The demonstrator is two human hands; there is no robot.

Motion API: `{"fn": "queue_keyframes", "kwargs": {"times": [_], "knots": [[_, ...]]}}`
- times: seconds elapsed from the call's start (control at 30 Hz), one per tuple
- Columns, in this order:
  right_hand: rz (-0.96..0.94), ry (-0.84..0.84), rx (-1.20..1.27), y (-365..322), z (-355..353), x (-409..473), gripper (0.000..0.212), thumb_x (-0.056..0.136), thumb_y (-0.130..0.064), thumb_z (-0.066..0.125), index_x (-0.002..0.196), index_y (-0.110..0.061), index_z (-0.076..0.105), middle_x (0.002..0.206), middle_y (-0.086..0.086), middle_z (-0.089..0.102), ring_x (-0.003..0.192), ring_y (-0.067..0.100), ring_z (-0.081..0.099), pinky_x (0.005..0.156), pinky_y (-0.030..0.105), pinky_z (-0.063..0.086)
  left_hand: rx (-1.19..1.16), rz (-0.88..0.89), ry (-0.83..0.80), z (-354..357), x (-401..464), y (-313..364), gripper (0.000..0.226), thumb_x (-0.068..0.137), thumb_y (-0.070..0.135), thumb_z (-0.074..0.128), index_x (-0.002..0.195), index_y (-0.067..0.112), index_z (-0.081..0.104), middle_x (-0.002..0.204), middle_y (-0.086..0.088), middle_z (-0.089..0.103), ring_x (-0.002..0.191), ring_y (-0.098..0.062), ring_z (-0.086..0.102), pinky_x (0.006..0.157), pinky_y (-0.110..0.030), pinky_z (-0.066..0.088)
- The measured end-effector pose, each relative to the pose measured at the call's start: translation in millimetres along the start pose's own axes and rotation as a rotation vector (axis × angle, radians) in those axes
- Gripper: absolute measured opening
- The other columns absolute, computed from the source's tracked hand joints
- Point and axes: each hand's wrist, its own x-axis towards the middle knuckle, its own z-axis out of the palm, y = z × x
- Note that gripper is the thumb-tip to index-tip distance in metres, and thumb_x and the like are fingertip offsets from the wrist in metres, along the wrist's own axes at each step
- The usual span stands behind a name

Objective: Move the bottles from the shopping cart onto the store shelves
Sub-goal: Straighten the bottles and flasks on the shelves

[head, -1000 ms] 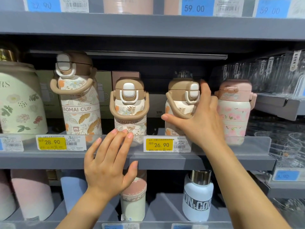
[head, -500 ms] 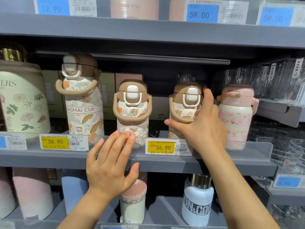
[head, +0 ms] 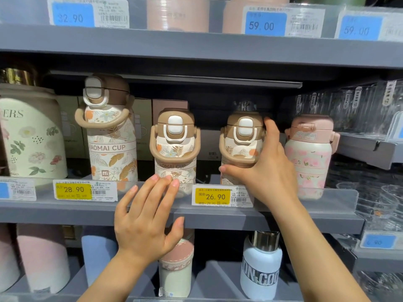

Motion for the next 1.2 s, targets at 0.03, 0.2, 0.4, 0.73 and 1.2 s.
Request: {"fn": "queue_keyframes", "kwargs": {"times": [0.03, 0.2, 0.4, 0.73, 1.2], "knots": [[-0.004, 0.004, 0.000, 1, 0, 0, 0.125, 0.059, -0.061, 0.080, 0.149, -0.032, -0.001, 0.139, 0.006, 0.045, 0.119, 0.031, 0.052, 0.084, 0.039, 0.045, 0.001, -0.001, 0.000, 0, 0, 0, 0.052, 0.092, 0.042, 0.036, 0.133, 0.014, 0.052, 0.130, -0.007, 0.061, 0.125, -0.024, 0.051, 0.106, -0.039, 0.030], [-0.025, -0.005, -0.012, 0, 0, 1, 0.123, 0.059, -0.064, 0.078, 0.148, -0.036, -0.002, 0.143, 0.001, 0.043, 0.122, 0.029, 0.052, 0.086, 0.042, 0.047, 0.004, 0.009, -0.010, -1, 0, -1, 0.053, 0.093, 0.042, 0.036, 0.134, 0.013, 0.051, 0.130, -0.008, 0.061, 0.125, -0.024, 0.050, 0.106, -0.039, 0.031], [-0.176, 0.392, 0.313, 21, -11, -17, 0.090, 0.073, -0.053, 0.075, 0.144, -0.021, 0.030, 0.138, -0.002, 0.037, 0.126, 0.010, 0.038, 0.101, 0.041, 0.042, 0.008, 0.017, -0.018, -2, 1, -2, 0.054, 0.093, 0.041, 0.037, 0.136, 0.012, 0.050, 0.132, -0.008, 0.058, 0.126, -0.025, 0.049, 0.112, -0.034, 0.023], [0.180, 0.234, -0.090, 62, -42, 1, 0.104, 0.076, -0.050, 0.072, 0.152, -0.028, 0.005, 0.153, 0.008, 0.028, 0.123, 0.039, 0.048, 0.091, 0.050, 0.041, 0.016, 0.007, -0.039, -4, 2, -2, 0.054, 0.093, 0.041, 0.037, 0.137, 0.012, 0.049, 0.130, -0.010, 0.060, 0.125, -0.025, 0.050, 0.113, -0.032, 0.021], [0.220, 0.215, -0.027, 60, -47, -5, 0.121, 0.067, -0.066, 0.072, 0.153, -0.023, -0.002, 0.154, 0.006, 0.026, 0.134, 0.032, 0.039, 0.097, 0.052, 0.039, 0.017, -0.005, -0.023, -3, 3, -1, 0.053, 0.093, 0.039, 0.037, 0.136, 0.012, 0.050, 0.129, -0.010, 0.061, 0.124, -0.025, 0.050, 0.113, -0.031, 0.020]]}}
